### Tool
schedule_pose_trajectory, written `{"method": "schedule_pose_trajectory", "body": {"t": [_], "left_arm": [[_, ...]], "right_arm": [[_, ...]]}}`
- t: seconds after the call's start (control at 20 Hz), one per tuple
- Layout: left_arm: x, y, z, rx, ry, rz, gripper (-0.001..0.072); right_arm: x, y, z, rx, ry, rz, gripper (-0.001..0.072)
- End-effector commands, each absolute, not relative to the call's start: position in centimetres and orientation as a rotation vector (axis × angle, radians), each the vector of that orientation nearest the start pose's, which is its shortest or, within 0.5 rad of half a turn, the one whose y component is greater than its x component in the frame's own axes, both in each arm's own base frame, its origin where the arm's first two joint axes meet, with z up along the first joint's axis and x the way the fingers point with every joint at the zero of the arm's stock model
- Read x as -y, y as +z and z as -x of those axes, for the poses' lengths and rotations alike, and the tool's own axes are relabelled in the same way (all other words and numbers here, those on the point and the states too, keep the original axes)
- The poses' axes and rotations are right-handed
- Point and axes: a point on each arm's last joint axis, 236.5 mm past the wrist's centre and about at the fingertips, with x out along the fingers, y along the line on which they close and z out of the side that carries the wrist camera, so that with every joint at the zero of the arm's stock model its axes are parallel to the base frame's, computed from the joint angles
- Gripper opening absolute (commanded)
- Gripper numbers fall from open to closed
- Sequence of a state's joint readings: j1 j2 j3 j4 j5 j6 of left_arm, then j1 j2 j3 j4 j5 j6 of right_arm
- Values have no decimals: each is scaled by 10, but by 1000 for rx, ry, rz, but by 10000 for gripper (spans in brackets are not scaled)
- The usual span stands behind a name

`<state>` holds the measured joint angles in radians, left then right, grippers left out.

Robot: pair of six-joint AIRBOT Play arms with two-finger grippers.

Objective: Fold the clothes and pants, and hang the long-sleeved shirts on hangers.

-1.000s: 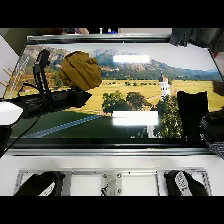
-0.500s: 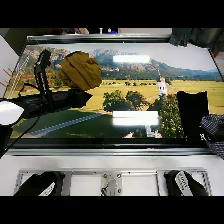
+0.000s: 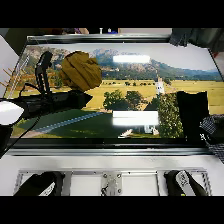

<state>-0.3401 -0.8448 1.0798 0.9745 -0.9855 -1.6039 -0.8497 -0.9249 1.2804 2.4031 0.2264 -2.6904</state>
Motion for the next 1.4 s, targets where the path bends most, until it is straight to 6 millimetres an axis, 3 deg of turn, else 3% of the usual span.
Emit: {"method": "schedule_pose_trajectory", "body": {"t": [0.0,0.1,0.2,0.25,0.35,0.45,0.6,0.75,0.9,1.0,1.05,1.2,1.35], "left_arm": [[224,193,-298,-835,-658,401,17],[224,193,-298,-835,-658,401,17],[224,193,-297,-834,-659,400,17],[224,193,-297,-837,-659,398,17],[224,192,-296,-840,-660,397,17],[224,192,-296,-840,-660,397,17],[224,192,-296,-841,-659,395,17],[224,192,-296,-841,-660,396,17],[224,192,-296,-842,-660,395,18],[224,191,-295,-848,-661,394,17],[224,190,-293,-855,-663,391,17],[224,189,-293,-857,-663,389,18],[224,189,-293,-857,-663,390,18]], "right_arm": [[332,459,-258,283,-994,427,21],[332,460,-257,284,-995,427,75],[332,462,-255,292,-1003,428,500],[331,464,-254,298,-1004,430,631],[322,474,-246,321,-1007,438,635],[305,493,-231,372,-1013,455,572],[264,522,-213,449,-970,475,577],[205,521,-241,414,-743,474,578],[128,471,-303,239,-347,406,578],[70,417,-341,76,-58,314,578],[24,376,-360,-47,144,236,578],[-76,308,-375,-256,503,122,577],[-158,275,-369,-341,742,125,576]]}}
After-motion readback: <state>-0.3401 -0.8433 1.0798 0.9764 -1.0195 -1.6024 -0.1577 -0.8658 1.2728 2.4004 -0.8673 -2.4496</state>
